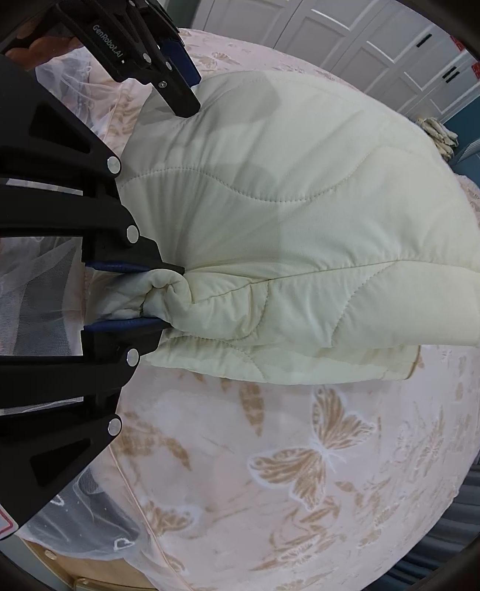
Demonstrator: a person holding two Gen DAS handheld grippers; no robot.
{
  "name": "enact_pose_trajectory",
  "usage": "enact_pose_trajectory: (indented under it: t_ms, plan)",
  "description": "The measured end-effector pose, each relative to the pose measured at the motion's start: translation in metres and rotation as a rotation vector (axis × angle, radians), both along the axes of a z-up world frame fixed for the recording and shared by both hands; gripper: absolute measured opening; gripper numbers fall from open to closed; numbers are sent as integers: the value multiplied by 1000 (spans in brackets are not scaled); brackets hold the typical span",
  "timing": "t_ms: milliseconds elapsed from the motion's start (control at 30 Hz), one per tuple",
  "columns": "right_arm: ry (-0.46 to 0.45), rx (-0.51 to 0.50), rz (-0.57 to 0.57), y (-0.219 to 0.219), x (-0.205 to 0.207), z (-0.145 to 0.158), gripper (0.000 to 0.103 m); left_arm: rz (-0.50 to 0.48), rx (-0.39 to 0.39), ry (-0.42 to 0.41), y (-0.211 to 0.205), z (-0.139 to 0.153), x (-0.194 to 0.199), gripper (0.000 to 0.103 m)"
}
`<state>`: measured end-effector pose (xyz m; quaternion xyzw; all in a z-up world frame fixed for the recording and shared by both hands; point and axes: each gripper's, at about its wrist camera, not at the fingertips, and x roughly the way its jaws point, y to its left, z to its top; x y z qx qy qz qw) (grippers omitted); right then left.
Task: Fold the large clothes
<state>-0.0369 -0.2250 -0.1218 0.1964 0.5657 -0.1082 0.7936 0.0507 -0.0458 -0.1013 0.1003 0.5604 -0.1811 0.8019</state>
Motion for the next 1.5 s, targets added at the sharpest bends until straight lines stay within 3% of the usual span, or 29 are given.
enact_pose_trajectory:
  t_ms: [467,633,700,800,967,1067,1200,1267,1333,1500]
  plan:
    - [34,-12,23,16,14,-15,21,-13,31,-24,-7,-12,-3,60]
    - [18,77,21,2,17,-16,24,-10,23,-21,-6,-11,-1,61]
    - [16,151,5,-12,15,-7,28,-11,0,-4,-2,-4,1,61]
    - [-47,218,-31,-26,3,28,35,7,-98,24,17,24,7,61]
    - [-229,187,-93,-57,18,97,45,54,-192,-48,30,74,38,61]
    - [-264,187,-113,-68,57,107,46,63,-214,-70,18,91,63,61]
    - [-225,182,-129,-71,94,90,46,26,-190,-144,-6,110,78,62]
    - [-179,191,-143,-69,110,71,42,20,-155,-152,-15,106,84,61]
    - [-141,198,-137,-69,120,55,15,31,-128,-118,-18,90,93,61]
    - [-139,106,-140,-74,121,54,5,46,-52,-87,-23,60,110,61]
